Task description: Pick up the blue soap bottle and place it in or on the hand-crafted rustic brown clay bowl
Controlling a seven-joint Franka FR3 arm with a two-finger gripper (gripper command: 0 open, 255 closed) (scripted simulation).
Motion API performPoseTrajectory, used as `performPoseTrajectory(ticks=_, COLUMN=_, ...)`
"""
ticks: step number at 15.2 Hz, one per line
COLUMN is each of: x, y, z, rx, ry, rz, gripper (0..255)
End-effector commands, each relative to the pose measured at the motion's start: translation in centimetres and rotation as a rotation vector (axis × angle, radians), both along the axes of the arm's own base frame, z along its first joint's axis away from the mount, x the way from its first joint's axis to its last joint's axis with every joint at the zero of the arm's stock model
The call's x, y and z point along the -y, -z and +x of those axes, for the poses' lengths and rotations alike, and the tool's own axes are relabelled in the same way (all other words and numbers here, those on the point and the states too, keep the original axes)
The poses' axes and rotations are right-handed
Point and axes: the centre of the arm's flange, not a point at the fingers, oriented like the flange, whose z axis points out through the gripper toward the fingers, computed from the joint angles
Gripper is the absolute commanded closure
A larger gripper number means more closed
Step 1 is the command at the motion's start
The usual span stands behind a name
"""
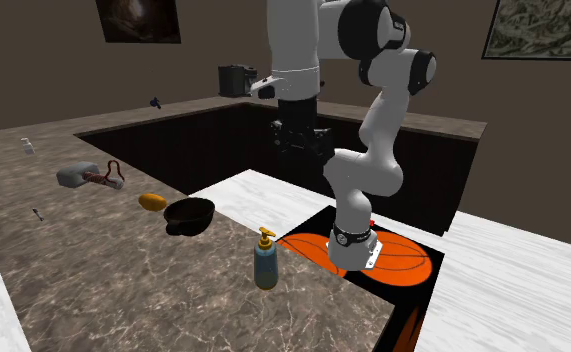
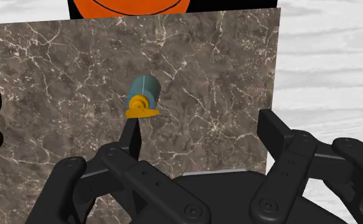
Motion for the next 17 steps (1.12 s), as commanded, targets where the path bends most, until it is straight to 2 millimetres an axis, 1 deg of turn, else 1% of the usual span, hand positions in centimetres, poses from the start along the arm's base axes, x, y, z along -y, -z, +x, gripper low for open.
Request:
performPoseTrajectory(ticks=1, x=0.0, y=0.0, z=0.0, rx=0.000, ry=0.000, rz=0.000, gripper=0)
performPoseTrajectory(ticks=9, x=3.0, y=9.3, z=5.3, rx=-0.066, ry=0.201, rz=-0.027, gripper=0)
performPoseTrajectory(ticks=17, x=7.2, y=18.8, z=9.2, rx=-0.132, ry=0.402, rz=-0.055, gripper=0)
